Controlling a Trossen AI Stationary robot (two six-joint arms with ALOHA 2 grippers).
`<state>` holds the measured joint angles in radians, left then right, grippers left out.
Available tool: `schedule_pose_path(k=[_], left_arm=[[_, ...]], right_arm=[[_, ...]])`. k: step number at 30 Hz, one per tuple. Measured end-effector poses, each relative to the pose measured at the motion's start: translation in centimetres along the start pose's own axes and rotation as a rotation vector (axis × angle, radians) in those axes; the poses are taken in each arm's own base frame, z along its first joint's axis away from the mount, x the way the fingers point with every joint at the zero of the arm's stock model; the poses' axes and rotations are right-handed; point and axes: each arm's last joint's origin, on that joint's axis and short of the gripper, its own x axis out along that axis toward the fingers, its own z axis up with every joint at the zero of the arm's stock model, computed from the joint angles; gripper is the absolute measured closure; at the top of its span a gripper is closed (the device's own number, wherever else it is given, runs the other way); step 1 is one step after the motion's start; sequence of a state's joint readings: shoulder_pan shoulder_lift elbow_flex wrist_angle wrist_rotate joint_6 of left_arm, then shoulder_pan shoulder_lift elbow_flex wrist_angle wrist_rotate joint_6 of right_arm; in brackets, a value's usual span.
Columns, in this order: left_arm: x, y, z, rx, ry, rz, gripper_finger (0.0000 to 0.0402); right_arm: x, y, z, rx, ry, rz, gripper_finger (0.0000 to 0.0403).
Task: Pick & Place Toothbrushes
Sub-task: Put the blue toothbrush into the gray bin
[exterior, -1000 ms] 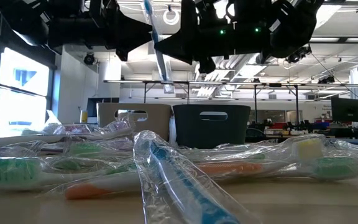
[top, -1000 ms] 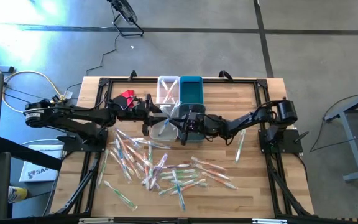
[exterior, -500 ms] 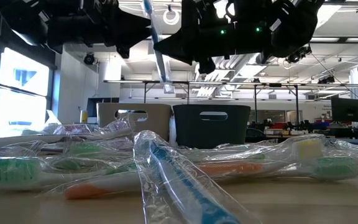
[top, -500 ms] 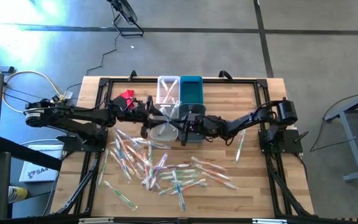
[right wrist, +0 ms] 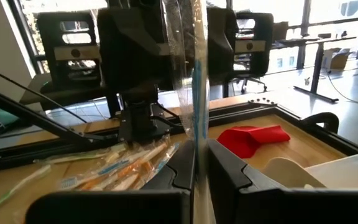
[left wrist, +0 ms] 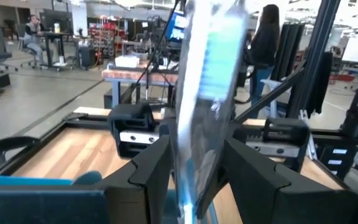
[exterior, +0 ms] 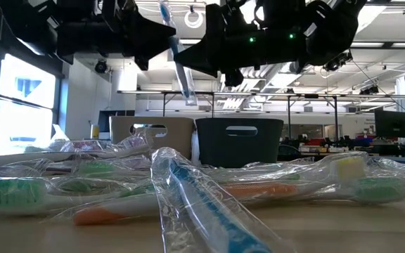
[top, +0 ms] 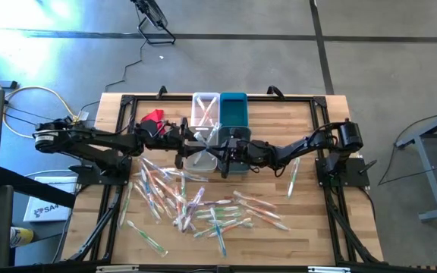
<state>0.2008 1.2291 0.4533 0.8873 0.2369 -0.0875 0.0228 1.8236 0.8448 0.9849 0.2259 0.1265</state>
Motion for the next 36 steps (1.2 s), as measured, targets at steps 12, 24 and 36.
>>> schedule_pose_path(k=[12,24,36], left_arm=[[0.34,0.16,-0.43,-0.002,-0.008,0.004,0.0254],[0.34,0.17,-0.49,-0.004,-0.002,0.004,0.0283],[0.34,0.19,-0.49,-0.007,-0.002,0.006,0.0365]], right_arm=[[0.03,-0.19,0.02,0.000,-0.002,-0.015,0.0388],[0.05,-0.26,0.02,0.000,-0.001,-0.017,0.0388],[0.04,-0.22,0.01,-0.002,0.000,-0.013,0.0388]])
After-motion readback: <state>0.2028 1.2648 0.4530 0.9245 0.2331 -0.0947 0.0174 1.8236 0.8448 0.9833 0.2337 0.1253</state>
